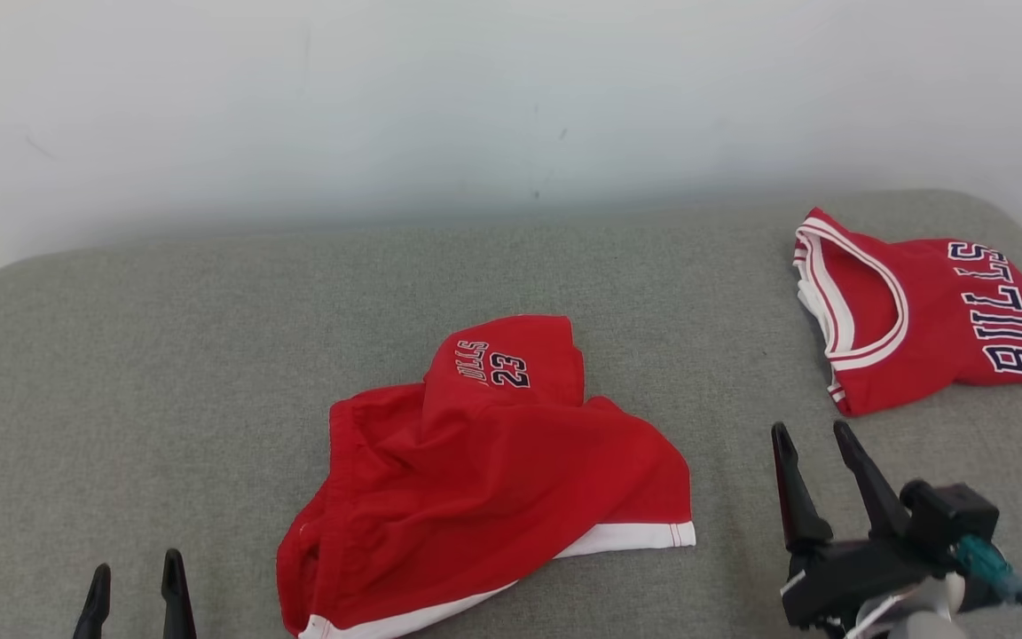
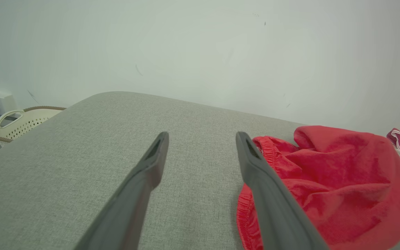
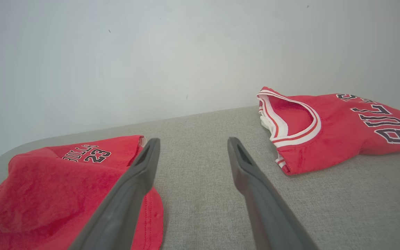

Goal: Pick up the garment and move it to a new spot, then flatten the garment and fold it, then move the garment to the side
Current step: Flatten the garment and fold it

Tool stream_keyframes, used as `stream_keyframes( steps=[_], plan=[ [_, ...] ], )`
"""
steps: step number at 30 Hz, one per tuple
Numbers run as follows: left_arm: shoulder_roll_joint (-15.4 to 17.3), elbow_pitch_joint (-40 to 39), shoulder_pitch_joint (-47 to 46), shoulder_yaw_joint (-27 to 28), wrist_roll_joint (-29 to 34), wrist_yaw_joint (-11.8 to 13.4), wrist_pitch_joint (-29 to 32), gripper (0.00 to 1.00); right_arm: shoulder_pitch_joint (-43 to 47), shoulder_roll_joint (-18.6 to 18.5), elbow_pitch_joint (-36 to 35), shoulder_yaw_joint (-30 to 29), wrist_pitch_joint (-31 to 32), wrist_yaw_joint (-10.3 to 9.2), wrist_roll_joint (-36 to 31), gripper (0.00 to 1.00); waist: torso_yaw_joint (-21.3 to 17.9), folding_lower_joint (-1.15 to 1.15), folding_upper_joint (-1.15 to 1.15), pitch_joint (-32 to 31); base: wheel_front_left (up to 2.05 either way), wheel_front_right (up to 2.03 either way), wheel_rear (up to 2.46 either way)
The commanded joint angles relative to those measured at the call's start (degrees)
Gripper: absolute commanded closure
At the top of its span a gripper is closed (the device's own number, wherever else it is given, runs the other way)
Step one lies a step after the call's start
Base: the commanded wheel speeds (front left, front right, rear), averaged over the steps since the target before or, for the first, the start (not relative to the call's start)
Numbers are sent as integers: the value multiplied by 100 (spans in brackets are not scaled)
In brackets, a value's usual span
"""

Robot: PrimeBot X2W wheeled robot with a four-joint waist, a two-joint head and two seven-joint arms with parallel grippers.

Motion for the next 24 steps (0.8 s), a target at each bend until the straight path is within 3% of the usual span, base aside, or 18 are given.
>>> stream_keyframes(
  steps=[1,12,24],
  plan=[
    [0,5,119,21,13,19,-20,0,141,45,-82,-47,-10,-2,-64,0,-17,1,0,-62,0,0,0],
    [1,79,256,69,261,26,-20,0,822,243,-616,-225,-11,-2,-312,0,-89,1,0,-293,0,0,0],
    [36,254,319,56,544,75,-20,0,971,229,-450,-41,26,-2,-178,0,-76,1,0,-417,0,0,0]
  ],
)
